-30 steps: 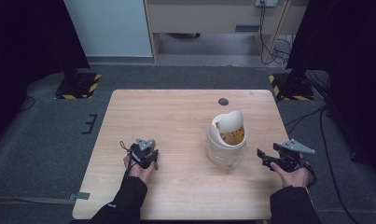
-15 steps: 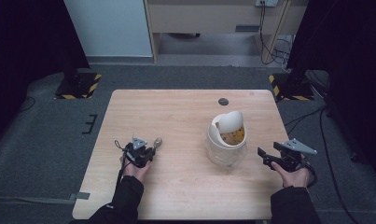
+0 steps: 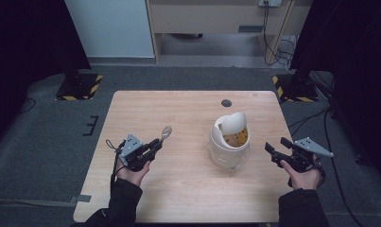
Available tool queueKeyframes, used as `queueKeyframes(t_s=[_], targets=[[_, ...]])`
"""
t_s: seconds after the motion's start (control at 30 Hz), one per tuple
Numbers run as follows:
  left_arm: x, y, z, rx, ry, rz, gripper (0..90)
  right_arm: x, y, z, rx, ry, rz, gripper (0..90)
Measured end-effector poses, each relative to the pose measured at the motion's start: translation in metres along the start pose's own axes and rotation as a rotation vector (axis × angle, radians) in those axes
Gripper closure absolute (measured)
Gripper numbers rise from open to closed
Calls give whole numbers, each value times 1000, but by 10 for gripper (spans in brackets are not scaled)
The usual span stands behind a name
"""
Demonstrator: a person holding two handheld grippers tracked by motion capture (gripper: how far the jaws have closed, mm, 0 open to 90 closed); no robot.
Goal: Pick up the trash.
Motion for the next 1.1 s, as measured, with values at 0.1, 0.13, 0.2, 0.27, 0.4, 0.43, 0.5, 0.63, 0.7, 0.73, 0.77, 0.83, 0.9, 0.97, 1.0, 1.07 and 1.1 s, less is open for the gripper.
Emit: queueKeyframes(t_s=[0.1, 0.13, 0.2, 0.27, 0.4, 0.43, 0.5, 0.63, 0.7, 0.73, 0.77, 0.83, 0.9, 0.97, 1.0, 1.07, 1.1], targets=[[2, 6, 8, 43, -14, -7, 797, -4, 5, 2, 24, 10, -7, 284], [3, 8, 10, 54, -17, -9, 797, -6, 8, 3, 32, 18, -4, 286], [4, 12, 14, 79, -24, -7, 797, -10, 12, 5, 50, 29, -3, 298], [5, 16, 17, 97, -32, -18, 797, -14, 17, 8, 67, 41, -4, 304], [11, 22, 21, 124, -48, -43, 797, -23, 27, 14, 106, 71, -17, 325], [12, 24, 21, 130, -53, -49, 797, -25, 29, 15, 113, 78, -19, 333], [16, 27, 22, 140, -64, -60, 797, -31, 33, 17, 129, 95, -20, 337], [23, 31, 22, 153, -87, -74, 797, -41, 43, 20, 142, 124, -5, 342], [26, 32, 21, 156, -96, -75, 797, -47, 49, 21, 153, 140, 2, 347], [28, 32, 20, 156, -104, -78, 797, -53, 54, 22, 171, 159, 7, 354], [29, 33, 19, 156, -108, -78, 797, -53, 54, 22, 171, 159, 7, 354], [34, 35, 18, 162, -122, -83, 797, -59, 59, 22, 180, 176, 10, 356], [38, 37, 18, 171, -133, -91, 797, -68, 66, 21, 179, 197, 22, 358], [42, 39, 18, 181, -145, -100, 797, -75, 71, 21, 184, 211, 29, 361], [45, 41, 18, 184, -150, -108, 797, -79, 73, 21, 188, 218, 30, 363], [49, 43, 18, 192, -161, -121, 797, -85, 76, 20, 200, 240, 25, 369], [52, 44, 18, 195, -165, -129, 797, -88, 77, 20, 202, 247, 22, 373]])
Point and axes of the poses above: each handheld gripper's, and its own axes: z roughly backward along the jaws, y roughly out of its top, x roughly to its right, the point moved 1 cm from there along -z, roughly forward along the jaws, and after that the axes turned 8 degrees about -z, right-handed, at the moved point
